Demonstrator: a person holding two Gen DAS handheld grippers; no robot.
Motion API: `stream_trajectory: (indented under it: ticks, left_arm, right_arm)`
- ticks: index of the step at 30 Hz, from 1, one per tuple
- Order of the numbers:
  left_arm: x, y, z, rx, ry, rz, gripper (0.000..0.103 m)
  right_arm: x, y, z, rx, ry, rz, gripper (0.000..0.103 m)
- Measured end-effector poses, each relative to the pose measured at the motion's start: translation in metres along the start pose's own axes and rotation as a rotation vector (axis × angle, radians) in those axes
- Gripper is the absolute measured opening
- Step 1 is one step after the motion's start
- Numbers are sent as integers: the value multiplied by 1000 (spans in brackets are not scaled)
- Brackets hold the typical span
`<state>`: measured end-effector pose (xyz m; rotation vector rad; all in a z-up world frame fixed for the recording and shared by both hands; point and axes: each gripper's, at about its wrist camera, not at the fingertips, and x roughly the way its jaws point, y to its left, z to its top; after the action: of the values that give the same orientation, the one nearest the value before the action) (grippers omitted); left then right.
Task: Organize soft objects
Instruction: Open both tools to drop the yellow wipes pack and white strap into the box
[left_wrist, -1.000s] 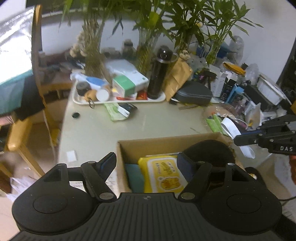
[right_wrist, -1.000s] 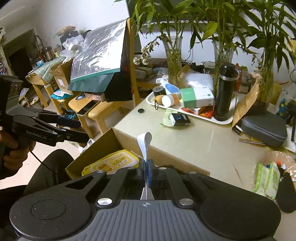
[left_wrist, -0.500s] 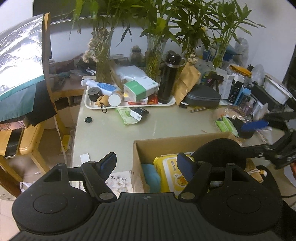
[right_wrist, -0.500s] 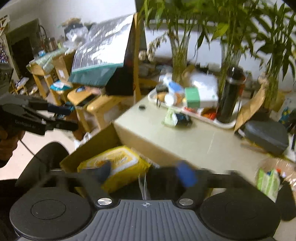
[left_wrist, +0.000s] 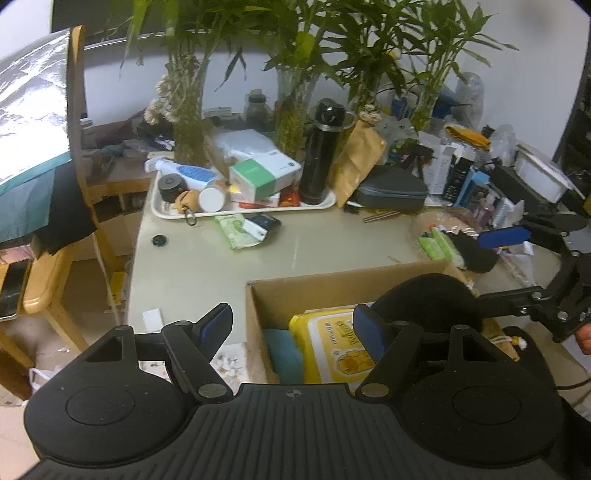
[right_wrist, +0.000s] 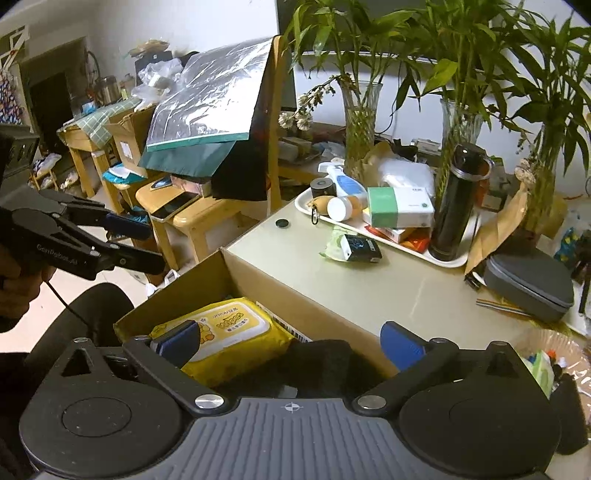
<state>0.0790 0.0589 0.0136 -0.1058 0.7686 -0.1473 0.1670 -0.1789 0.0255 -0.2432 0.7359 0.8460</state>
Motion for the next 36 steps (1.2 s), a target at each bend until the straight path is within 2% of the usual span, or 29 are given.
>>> stream_trajectory:
  ticks: [14, 22, 27, 36]
  left_arm:
    - [1, -3, 5, 17, -31, 36, 72]
    - [3, -2, 8, 33, -38, 59, 72]
    - [6, 0, 9, 42, -47, 72, 72]
    - [14, 6, 11, 53, -50, 96, 72]
  right_arm:
    - [-2, -11, -3, 44, -42, -6, 103]
    - [2, -13, -2, 19, -37, -73, 103]
    - [3, -21, 0, 36, -55, -91, 103]
    - [14, -38, 3, 49, -30, -126, 103]
